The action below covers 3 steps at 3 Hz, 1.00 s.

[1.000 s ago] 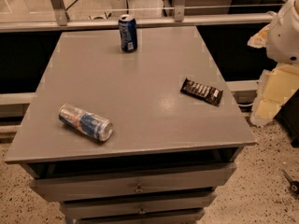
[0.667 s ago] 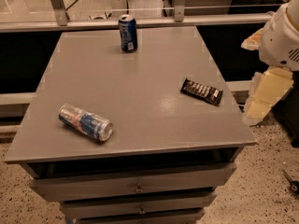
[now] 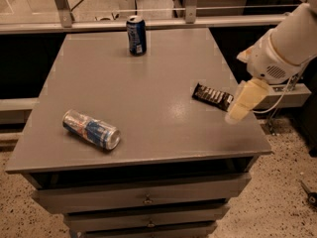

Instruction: Pick rxbar chocolate

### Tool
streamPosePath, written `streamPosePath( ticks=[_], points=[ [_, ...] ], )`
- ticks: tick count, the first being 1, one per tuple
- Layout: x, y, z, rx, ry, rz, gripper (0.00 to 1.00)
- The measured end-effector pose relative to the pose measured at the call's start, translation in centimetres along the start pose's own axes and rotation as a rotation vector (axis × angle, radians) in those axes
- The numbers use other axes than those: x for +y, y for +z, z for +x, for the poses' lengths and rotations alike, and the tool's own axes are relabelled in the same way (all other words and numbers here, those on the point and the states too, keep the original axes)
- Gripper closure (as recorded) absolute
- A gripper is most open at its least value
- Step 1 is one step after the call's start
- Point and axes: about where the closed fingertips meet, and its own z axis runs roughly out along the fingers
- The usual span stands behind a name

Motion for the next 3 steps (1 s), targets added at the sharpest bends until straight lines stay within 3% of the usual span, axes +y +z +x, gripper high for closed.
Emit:
streamPosePath(
  ticks=[2, 3],
  points=[
    [-3.1, 6.1, -0.2, -0.147, 0.127, -0.037, 0.00],
    [-3.2, 8.3, -0.9, -0.191, 0.159, -0.078, 0.14]
  ],
)
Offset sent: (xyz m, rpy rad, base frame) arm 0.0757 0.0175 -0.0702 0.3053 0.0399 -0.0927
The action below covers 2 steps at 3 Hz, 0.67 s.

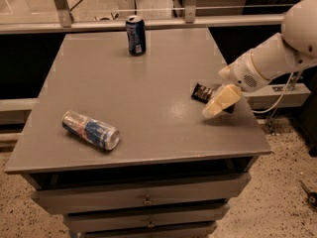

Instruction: Pick rxbar chocolate

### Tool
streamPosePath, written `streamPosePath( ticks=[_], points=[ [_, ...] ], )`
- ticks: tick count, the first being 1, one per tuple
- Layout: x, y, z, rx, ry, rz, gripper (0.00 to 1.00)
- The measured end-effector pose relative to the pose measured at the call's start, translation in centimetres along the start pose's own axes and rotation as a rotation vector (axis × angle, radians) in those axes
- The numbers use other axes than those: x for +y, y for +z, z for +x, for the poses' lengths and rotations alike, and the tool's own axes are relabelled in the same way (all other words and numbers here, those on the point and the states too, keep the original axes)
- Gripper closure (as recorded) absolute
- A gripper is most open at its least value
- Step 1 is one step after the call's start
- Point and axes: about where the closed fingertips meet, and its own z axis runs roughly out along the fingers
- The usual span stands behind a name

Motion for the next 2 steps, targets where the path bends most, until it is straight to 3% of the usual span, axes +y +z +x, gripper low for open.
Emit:
streamPosePath(
  ticks=[2],
  points=[
    [0.44, 1.94, -0.02, -0.024, 0.056, -0.067, 0.61]
  ],
)
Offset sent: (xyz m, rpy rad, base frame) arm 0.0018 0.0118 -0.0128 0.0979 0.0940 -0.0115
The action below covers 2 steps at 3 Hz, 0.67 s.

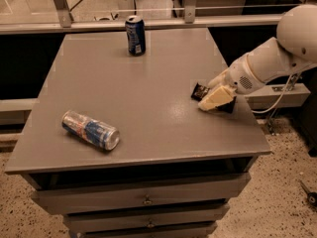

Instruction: Pick rxbar chocolate

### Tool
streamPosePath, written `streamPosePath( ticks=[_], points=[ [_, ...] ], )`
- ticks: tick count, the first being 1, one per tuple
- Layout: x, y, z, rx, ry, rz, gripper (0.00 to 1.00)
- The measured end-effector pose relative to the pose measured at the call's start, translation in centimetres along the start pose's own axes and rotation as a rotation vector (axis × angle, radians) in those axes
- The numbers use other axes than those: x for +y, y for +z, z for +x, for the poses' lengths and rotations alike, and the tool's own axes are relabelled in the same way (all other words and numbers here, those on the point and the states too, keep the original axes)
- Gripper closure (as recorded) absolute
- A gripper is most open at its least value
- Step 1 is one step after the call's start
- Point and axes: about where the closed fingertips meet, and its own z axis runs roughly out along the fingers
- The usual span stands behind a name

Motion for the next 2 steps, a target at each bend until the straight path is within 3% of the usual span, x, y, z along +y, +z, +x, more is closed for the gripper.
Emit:
streamPosePath(
  ticks=[1, 2],
  points=[
    [0.01, -0.02, -0.02, 0.000, 0.000, -0.001, 0.84],
    [0.01, -0.12, -0.10, 0.000, 0.000, -0.001, 1.00]
  ],
)
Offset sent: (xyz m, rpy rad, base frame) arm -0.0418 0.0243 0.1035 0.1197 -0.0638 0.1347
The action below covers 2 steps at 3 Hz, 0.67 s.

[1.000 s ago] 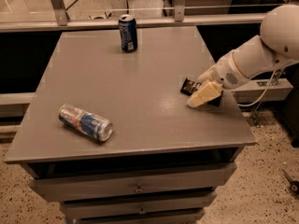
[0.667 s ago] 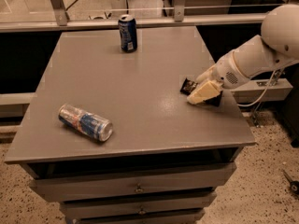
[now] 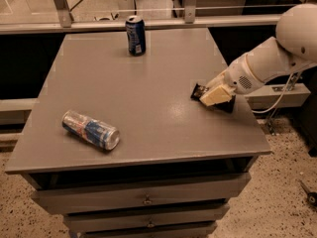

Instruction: Pick rxbar chocolate

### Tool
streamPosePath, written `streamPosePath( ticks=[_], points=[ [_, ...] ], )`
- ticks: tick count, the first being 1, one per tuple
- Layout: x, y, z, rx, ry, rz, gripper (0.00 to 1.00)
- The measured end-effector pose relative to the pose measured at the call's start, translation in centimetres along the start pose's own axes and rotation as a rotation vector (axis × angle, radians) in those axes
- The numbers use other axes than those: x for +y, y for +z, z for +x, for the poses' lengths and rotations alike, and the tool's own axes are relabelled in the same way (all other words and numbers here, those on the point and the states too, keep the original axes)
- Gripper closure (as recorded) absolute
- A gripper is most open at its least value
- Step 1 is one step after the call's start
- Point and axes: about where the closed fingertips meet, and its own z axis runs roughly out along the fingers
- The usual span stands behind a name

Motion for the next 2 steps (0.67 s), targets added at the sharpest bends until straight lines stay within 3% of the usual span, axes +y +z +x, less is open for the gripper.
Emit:
streamPosePath(
  ticks=[1, 2],
  points=[
    [0.0, -0.1, -0.1, 0.000, 0.000, 0.000, 1.00],
    [1.5, -4.6, -2.7, -0.090, -0.048, 0.009, 1.00]
  ],
)
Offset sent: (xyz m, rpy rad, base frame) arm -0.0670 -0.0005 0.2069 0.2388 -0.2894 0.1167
